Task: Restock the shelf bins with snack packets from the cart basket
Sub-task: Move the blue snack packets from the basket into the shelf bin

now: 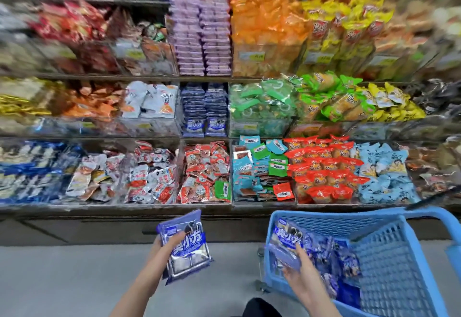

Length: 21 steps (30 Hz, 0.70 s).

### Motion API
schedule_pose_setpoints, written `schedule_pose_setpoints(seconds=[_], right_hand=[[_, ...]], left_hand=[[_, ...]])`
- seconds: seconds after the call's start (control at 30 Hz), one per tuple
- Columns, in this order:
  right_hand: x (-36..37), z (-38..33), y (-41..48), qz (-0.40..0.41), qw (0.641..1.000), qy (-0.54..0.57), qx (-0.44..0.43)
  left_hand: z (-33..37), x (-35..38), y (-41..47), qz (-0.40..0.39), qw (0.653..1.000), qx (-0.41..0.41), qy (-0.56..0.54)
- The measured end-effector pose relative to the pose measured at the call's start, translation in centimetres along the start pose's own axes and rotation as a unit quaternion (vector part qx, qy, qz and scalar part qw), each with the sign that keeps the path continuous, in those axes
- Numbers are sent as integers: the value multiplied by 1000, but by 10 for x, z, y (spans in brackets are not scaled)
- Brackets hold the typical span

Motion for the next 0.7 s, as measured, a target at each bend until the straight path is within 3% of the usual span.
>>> schedule_pose_setpoints(seconds=[0.3, 0.5, 0.7], right_hand=[[81, -15, 22, -37, 995, -88, -37], [141, -37, 70, -60, 992, -109, -14], [227, -74, 114, -97, 979, -177, -41]], left_hand=[[53, -6, 56, -16, 997, 15, -77], [93, -3, 111, -3, 994, -6, -107], [155, 1, 180, 3, 996, 46, -76]])
Point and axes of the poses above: each hand's wrist, its own y-axis towards the middle knuckle, its own x-axis out of the palm, z = x × y, the point moved 1 cm from there along y, towards the middle knuckle, and after that the axes turned 2 degrees about z, right-handed, at the moved point
